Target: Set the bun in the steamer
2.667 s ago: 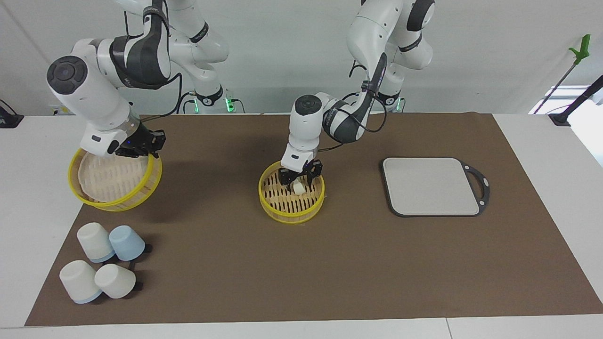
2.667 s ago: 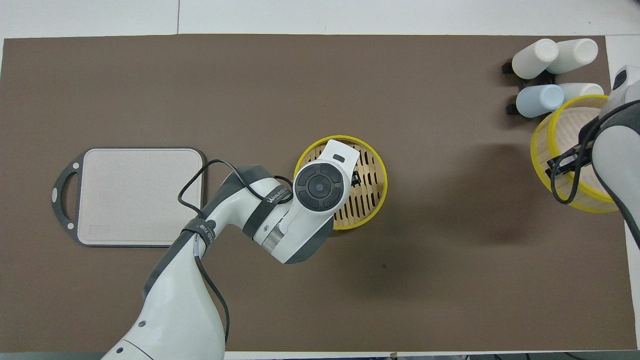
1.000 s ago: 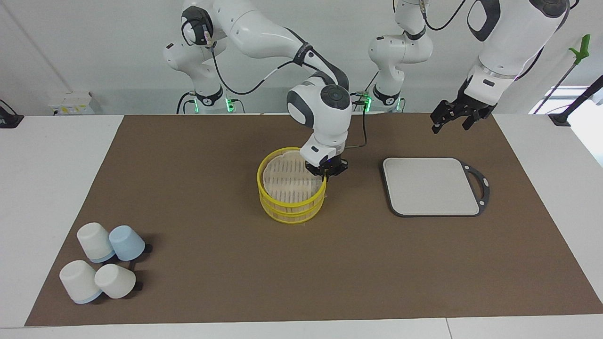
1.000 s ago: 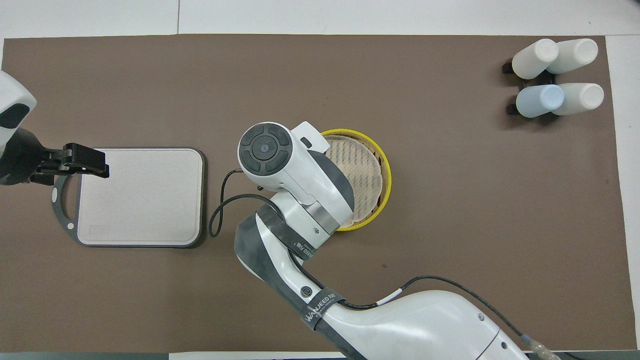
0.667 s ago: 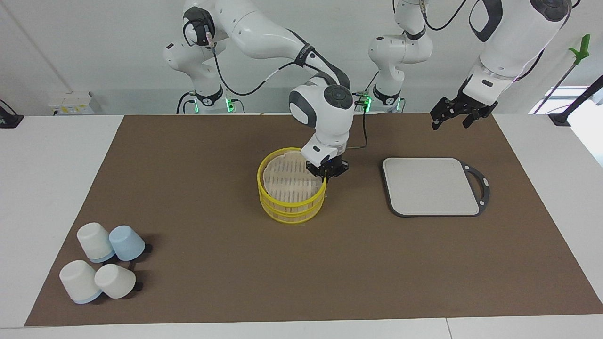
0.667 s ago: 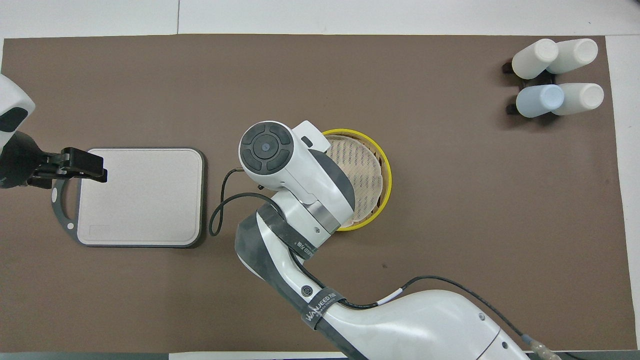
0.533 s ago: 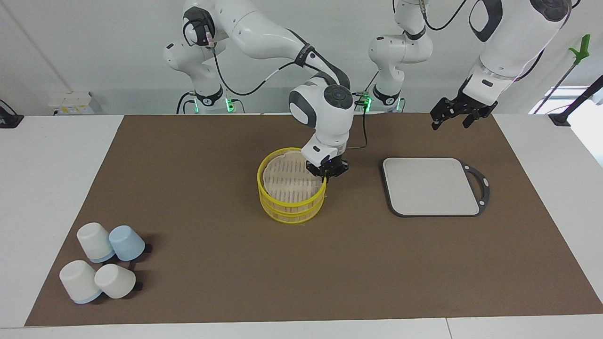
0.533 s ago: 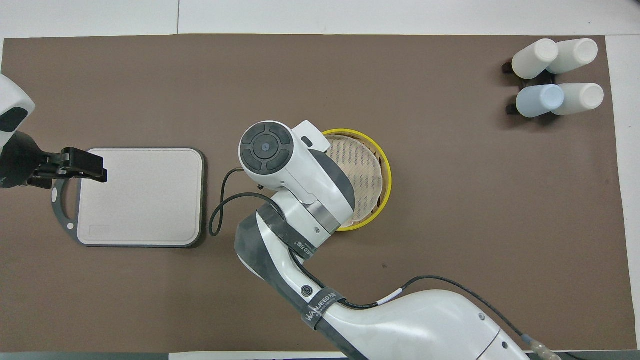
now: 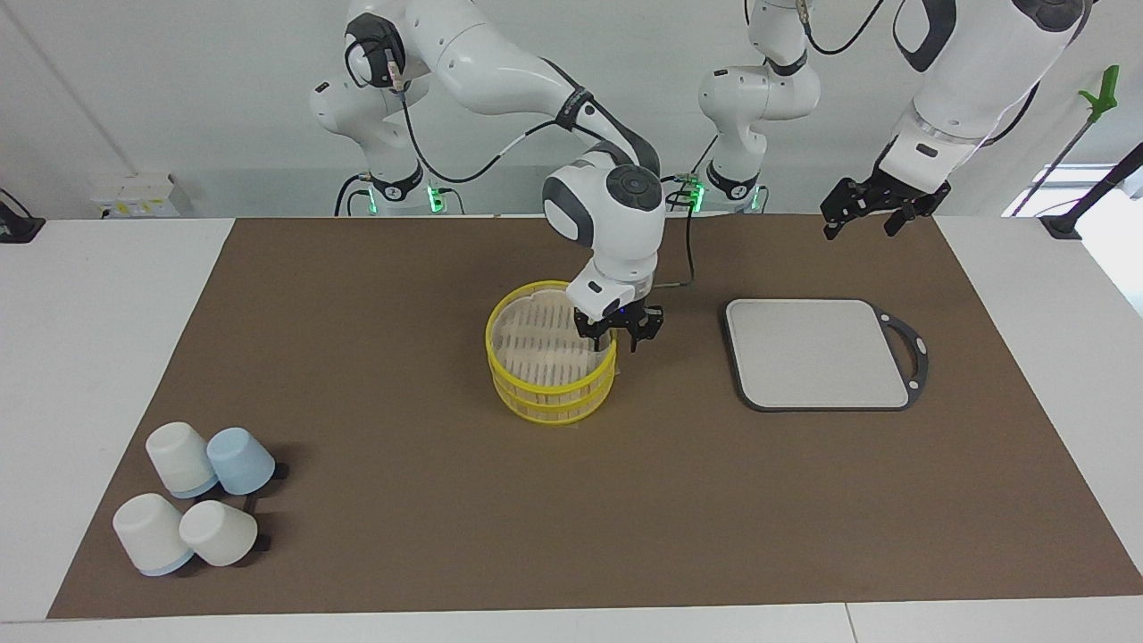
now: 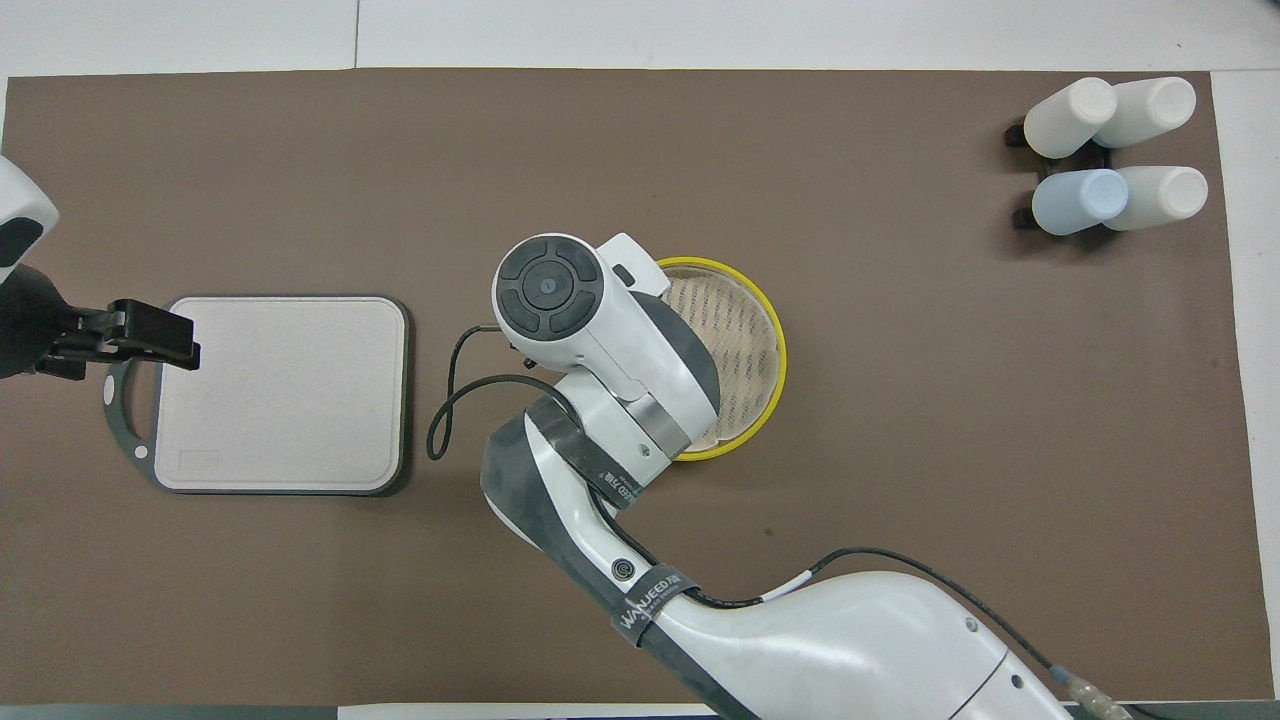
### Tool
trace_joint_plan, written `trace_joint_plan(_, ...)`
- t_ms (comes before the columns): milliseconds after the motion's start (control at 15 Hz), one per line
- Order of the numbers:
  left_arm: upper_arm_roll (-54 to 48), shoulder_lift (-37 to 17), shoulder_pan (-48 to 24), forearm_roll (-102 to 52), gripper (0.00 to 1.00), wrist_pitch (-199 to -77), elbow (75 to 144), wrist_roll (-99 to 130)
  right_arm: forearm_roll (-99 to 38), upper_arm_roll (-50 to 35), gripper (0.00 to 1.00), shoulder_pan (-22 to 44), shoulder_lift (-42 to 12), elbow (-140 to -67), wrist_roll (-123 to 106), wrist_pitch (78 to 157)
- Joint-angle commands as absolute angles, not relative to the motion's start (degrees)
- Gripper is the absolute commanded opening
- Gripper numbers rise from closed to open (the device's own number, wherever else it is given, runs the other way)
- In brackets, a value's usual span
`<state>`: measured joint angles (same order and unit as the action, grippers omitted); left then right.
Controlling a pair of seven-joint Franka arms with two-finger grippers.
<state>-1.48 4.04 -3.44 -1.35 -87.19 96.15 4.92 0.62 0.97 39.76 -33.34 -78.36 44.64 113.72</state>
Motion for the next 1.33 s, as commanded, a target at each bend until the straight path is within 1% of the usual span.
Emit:
trace_joint_plan(0,-1.67,4.04,-2.99,-0.44,1.00,-85.69,95.10,3.96,0.09,0.62,1.00,35.26,-28.67,-79.37,44.65,111.28)
trace_joint_plan(133,-1.67,4.13,-2.99,-0.53,1.00,-85.78,95.19,3.87,-0.35,0.35,1.00,29.73,-23.84,-79.37,38.62,105.76)
trace_joint_plan(333,-1.58,4.13,-2.90,-0.53,1.00,-86.48,95.19,2.73,-1.23,0.44,1.00,22.52,-16.81,-79.45,24.47,94.43)
trace_joint_plan(467,-1.58,4.13,-2.90,-0.53,1.00,-87.10,95.19,2.46,-1.23,0.44,1.00,15.95,-13.29,-79.98,15.61,87.92)
trace_joint_plan(600,-1.58,4.13,-2.90,-0.53,1.00,-87.36,95.27,2.29,-1.14,0.44,1.00,8.04,-12.22,-80.24,4.01,83.69)
trace_joint_plan(667,-1.58,4.13,-2.81,-0.53,1.00,-87.54,95.36,1.76,-1.14,0.53,1.00,4.34,-12.13,-80.24,-1.00,82.80)
trace_joint_plan(800,-1.49,4.13,-2.81,-0.62,1.00,-88.33,95.45,0.88,-1.14,0.44,1.00,-0.77,-10.47,-81.47,-6.65,80.26)
trace_joint_plan(1000,-1.49,4.13,-2.81,-0.62,1.00,-88.59,95.54,0.53,-0.70,0.62,1.00,-1.49,-5.91,-86.29,-7.91,80.77)
trace_joint_plan(1133,-1.49,4.22,-2.81,-0.62,1.00,-88.77,95.54,0.44,-0.79,0.53,1.00,-1.15,-2.74,-90.51,-7.65,84.09)
trace_joint_plan(1200,-1.49,4.22,-2.81,-0.62,1.00,-89.03,95.62,0.44,-0.97,0.88,1.00,0.42,-0.98,-92.35,-7.39,85.24)
trace_joint_plan(1267,-1.49,4.22,-2.81,-0.62,1.00,-89.03,95.62,0.35,-0.97,2.01,1.00,3.57,0.60,-93.94,-5.64,85.60)
